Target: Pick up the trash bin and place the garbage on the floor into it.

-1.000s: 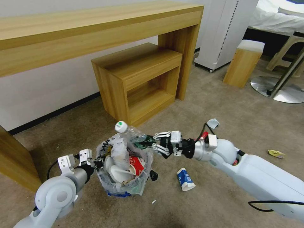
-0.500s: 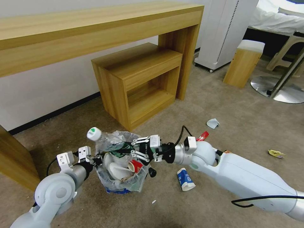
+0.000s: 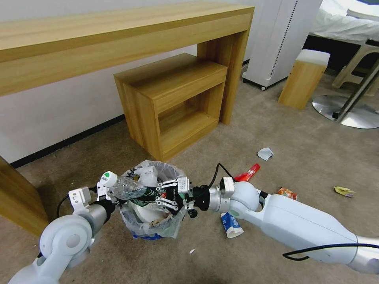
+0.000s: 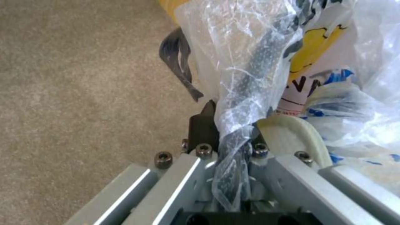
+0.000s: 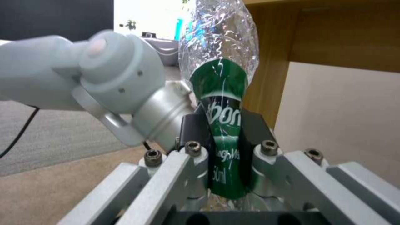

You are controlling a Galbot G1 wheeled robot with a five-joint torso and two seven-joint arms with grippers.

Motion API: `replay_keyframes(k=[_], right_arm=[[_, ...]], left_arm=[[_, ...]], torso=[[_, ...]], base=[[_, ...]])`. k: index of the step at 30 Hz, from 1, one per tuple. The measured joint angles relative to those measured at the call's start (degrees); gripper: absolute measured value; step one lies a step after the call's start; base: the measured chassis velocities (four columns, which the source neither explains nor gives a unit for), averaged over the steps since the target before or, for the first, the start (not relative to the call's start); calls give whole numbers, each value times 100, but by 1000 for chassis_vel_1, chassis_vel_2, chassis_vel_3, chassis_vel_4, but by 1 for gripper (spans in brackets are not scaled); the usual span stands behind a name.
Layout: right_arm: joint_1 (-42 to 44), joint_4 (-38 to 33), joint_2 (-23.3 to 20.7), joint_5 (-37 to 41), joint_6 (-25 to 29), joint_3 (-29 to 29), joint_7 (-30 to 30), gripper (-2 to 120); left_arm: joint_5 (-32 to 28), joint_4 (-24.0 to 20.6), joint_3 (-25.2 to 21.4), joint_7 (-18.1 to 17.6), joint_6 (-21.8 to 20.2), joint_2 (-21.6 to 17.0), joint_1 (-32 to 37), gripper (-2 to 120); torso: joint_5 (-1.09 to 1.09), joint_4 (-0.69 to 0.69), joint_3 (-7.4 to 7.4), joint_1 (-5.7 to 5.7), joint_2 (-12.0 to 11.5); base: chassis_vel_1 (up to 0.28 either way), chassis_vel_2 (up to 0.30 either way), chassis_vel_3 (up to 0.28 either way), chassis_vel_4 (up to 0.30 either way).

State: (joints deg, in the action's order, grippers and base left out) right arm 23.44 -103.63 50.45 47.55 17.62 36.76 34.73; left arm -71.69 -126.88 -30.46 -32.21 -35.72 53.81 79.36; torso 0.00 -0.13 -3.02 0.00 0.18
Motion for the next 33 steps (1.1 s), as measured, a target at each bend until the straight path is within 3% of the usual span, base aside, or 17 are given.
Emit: replay_keyframes(k=[15,33], right_arm=[[147,520,168,-187,202,43,56,9],[223,691,164,-352,294,-29,62,10]], left_arm=[[-50,-386,-44,-49,3,-17,187,0],[-104,-524,-82,-67,18,-41,229,0]], torso=[[0,0,0,0,0],[0,0,0,0,0]], base=[[0,0,0,0],[0,0,0,0]])
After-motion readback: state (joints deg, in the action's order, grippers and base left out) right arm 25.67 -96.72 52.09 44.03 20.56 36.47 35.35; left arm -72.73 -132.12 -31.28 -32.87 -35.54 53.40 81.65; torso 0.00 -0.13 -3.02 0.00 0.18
